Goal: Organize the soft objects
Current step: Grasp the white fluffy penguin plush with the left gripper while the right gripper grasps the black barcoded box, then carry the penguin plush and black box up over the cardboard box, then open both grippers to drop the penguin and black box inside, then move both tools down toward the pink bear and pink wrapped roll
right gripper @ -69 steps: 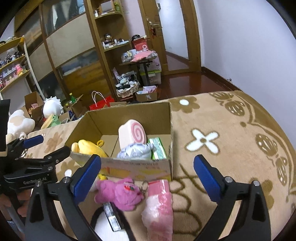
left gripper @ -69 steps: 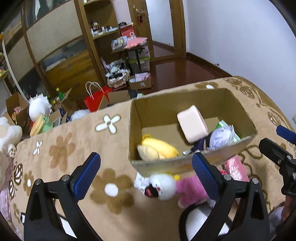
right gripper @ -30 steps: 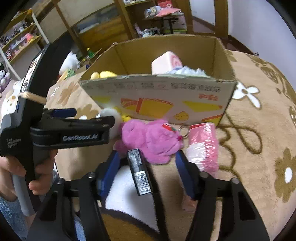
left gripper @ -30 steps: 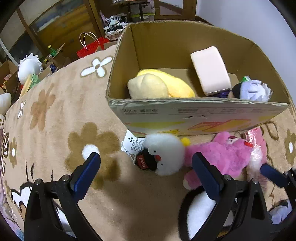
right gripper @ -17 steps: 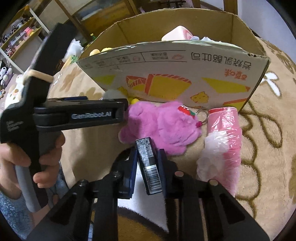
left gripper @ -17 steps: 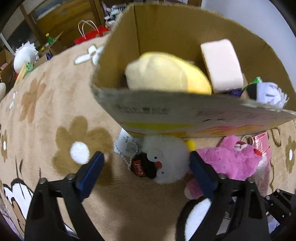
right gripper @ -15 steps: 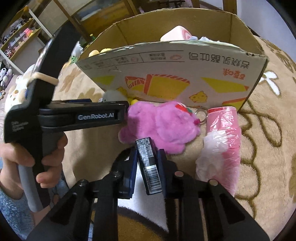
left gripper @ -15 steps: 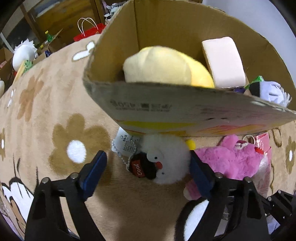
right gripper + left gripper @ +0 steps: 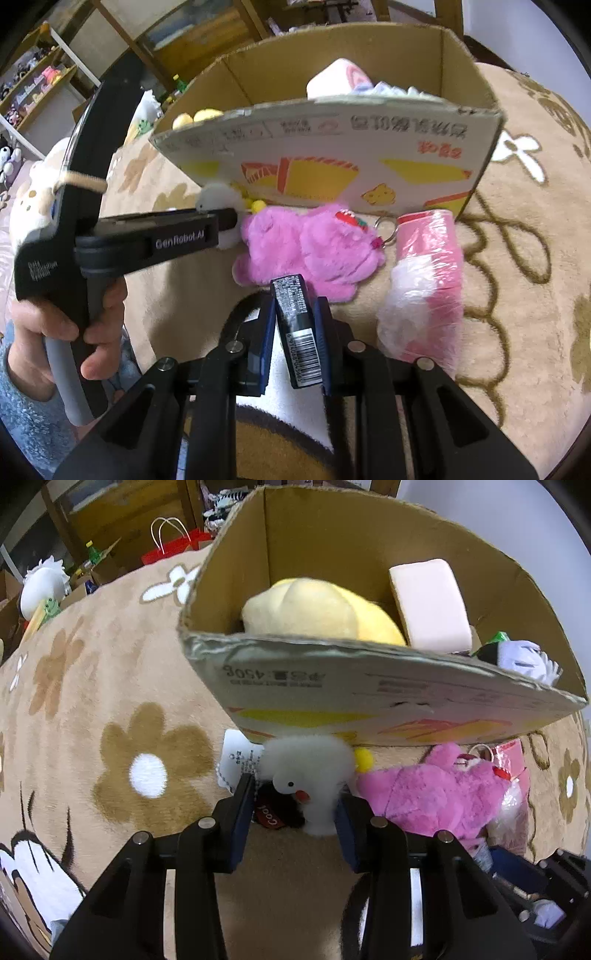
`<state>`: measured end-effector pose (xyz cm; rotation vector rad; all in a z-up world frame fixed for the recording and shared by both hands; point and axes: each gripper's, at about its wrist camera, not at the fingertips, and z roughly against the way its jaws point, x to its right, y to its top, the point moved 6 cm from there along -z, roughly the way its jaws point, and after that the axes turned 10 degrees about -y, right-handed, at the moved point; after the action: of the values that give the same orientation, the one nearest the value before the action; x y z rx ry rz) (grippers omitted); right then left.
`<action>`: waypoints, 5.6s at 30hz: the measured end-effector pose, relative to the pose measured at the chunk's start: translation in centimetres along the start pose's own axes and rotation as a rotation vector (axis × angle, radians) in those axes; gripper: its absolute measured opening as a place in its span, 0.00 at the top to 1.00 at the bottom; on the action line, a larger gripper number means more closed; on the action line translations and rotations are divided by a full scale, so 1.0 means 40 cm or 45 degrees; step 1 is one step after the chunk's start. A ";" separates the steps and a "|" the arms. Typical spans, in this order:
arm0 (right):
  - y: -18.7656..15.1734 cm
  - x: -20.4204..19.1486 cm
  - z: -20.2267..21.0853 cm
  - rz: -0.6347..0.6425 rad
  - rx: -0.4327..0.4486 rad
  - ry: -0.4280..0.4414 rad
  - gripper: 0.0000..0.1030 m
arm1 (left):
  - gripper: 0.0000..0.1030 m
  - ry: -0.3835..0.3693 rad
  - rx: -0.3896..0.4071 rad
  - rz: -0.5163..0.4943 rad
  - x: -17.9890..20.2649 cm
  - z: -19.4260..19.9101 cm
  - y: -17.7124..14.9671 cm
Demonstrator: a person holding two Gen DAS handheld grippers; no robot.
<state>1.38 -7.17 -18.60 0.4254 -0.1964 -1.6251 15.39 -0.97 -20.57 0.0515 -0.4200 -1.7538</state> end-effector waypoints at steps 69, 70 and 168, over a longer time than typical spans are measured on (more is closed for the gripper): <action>0.202 0.120 0.416 -0.157 0.924 -0.285 0.81 | 0.62 0.174 0.883 -0.326 0.169 0.466 0.122; 0.205 0.121 0.412 -0.159 0.921 -0.281 0.81 | 0.62 0.169 0.884 -0.325 0.171 0.464 0.128; 0.083 0.131 0.338 -0.182 0.682 -0.301 0.00 | 0.05 0.073 0.416 -0.282 0.195 0.319 -0.023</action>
<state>-1.03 -14.37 -5.83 0.6636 -0.8064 -1.7538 9.42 -5.04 -7.44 0.3932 -0.6760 -1.8787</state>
